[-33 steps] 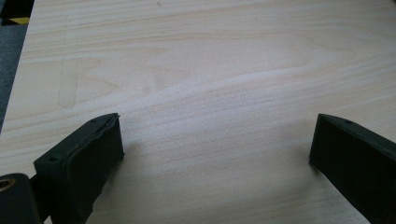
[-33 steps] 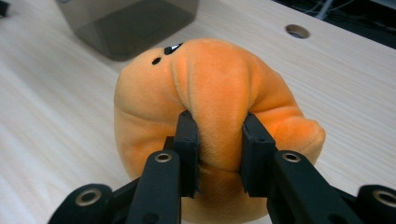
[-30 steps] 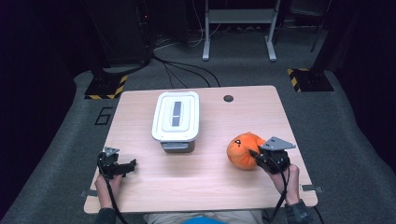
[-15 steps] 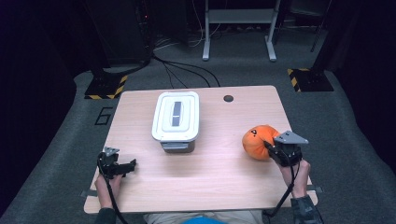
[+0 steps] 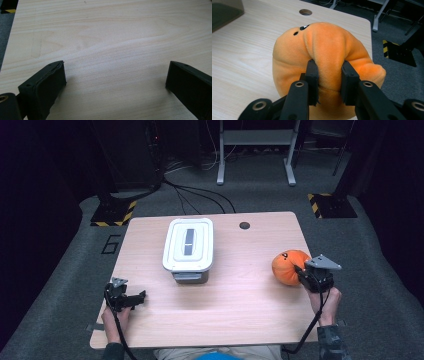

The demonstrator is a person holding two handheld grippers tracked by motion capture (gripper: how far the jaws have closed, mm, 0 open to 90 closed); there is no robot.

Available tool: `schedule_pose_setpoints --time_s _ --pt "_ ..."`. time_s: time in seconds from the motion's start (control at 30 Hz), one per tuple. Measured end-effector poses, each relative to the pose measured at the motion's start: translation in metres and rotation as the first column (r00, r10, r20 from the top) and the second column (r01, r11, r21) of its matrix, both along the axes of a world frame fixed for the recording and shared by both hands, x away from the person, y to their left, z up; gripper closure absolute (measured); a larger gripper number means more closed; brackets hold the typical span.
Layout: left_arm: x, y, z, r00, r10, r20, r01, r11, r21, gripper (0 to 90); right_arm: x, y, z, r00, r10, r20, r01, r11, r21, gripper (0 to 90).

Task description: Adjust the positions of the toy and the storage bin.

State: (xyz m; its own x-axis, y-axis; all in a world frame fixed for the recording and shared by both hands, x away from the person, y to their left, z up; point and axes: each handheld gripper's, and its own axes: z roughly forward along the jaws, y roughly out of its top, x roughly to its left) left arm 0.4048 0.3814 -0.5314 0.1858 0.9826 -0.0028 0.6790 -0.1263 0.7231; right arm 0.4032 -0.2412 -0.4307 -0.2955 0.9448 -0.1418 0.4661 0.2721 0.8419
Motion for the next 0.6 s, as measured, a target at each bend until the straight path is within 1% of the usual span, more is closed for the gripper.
schedule_pose_setpoints --time_s 0.23,0.43,0.6 --pt "0.000 0.000 0.000 1.0000 0.000 0.000 0.000 1.0000 0.000 2.4 0.009 -0.009 0.000 0.9993 -0.038 0.008 0.038 0.999 0.014 71.8" --pt "0.000 0.000 0.000 1.0000 0.000 0.000 0.000 1.0000 0.000 2.4 0.016 -0.013 -0.002 0.9985 -0.053 0.010 0.053 0.998 0.025 71.6" --pt "0.000 0.000 0.000 1.0000 0.000 0.000 0.000 1.0000 0.000 2.4 0.024 -0.016 -0.008 0.9974 -0.072 -0.008 0.072 0.997 0.037 71.2"
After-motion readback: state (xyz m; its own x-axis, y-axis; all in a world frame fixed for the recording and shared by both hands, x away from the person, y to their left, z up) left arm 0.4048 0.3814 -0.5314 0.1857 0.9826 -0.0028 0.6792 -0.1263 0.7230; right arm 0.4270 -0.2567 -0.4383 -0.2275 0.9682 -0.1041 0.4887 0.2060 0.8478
